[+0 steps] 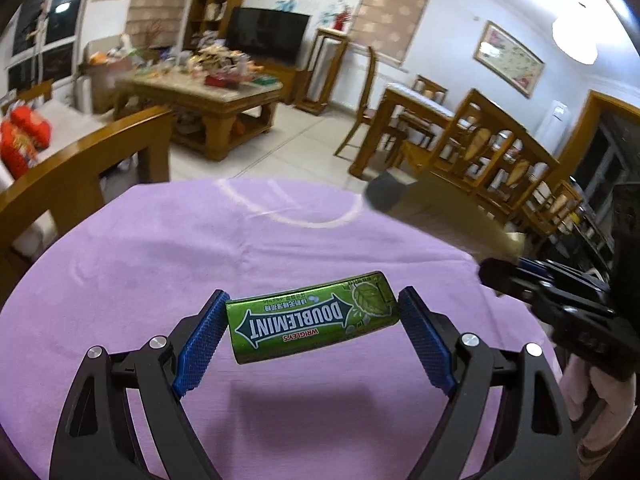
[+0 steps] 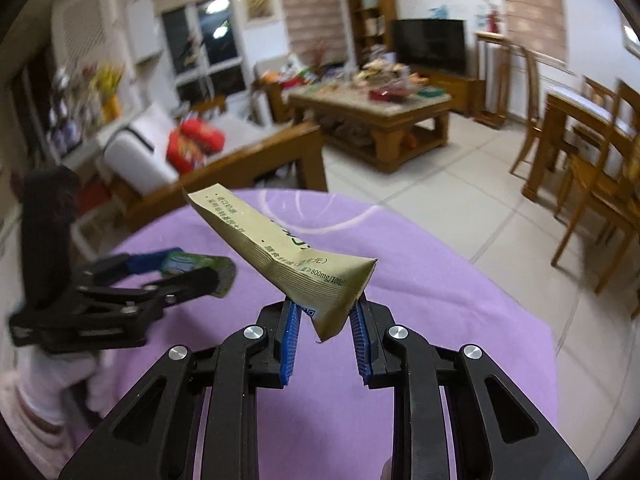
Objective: Collect trash
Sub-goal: 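Carry the gum pack and paper cone over the bin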
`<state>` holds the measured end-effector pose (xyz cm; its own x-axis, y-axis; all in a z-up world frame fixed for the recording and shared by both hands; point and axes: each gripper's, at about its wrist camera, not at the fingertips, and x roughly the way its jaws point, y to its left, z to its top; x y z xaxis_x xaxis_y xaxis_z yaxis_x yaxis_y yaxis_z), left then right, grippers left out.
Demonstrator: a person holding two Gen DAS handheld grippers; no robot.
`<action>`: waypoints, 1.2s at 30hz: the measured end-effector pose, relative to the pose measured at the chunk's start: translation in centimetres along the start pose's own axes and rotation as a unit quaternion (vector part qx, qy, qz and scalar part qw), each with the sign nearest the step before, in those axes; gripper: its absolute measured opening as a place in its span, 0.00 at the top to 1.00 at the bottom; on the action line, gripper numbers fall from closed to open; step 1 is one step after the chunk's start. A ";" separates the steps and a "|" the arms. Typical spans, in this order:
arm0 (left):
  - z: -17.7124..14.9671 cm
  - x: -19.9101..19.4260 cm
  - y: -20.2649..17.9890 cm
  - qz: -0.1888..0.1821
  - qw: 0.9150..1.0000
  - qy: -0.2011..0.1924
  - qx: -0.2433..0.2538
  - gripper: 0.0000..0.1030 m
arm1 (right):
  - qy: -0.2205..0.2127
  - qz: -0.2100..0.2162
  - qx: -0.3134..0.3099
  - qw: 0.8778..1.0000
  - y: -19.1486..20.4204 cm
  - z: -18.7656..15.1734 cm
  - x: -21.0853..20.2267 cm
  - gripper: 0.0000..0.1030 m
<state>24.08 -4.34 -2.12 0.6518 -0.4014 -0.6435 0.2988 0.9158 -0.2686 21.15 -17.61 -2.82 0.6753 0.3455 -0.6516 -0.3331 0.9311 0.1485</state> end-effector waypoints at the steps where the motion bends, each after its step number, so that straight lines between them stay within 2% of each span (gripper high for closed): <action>1: -0.2 0.0 -0.6 -0.007 1.000 0.000 0.009 0.18 | -0.009 0.000 0.009 1.000 -0.2 -0.5 -1.1 0.77; 8: -1.5 0.1 -5.3 -0.054 0.996 0.004 0.069 0.18 | -0.078 0.019 0.100 0.992 -2.3 -5.9 -10.7 0.77; 15: -4.0 -2.4 -12.8 -0.114 0.984 -0.004 0.138 0.18 | -0.123 -0.013 0.152 0.981 -6.6 -11.7 -21.3 0.77; 18: -5.2 -3.6 -16.2 -0.144 0.977 -0.006 0.159 0.18 | -0.140 -0.039 0.171 0.975 -8.8 -14.6 -25.7 0.77; 22: -6.8 -5.2 -21.5 -0.180 0.963 -0.012 0.203 0.18 | -0.155 -0.067 0.201 0.965 -11.8 -18.5 -29.9 0.76; 26: -8.6 -5.9 -26.0 -0.216 0.948 -0.011 0.233 0.18 | -0.172 -0.097 0.246 0.949 -15.2 -22.9 -33.9 0.76; 31: -10.7 -5.7 -30.6 -0.247 0.934 -0.002 0.260 0.18 | -0.190 -0.125 0.283 0.932 -19.0 -27.5 -37.6 0.76; 36: -12.5 -5.2 -33.9 -0.267 0.923 0.011 0.276 0.18 | -0.203 -0.146 0.309 0.918 -21.0 -31.4 -40.3 0.76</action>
<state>1.84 -33.05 1.39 0.2975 -0.7868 -0.5408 0.8867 0.4376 -0.1489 -19.72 -54.72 -3.06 0.9079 -0.0310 -0.4181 0.2527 0.8361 0.4869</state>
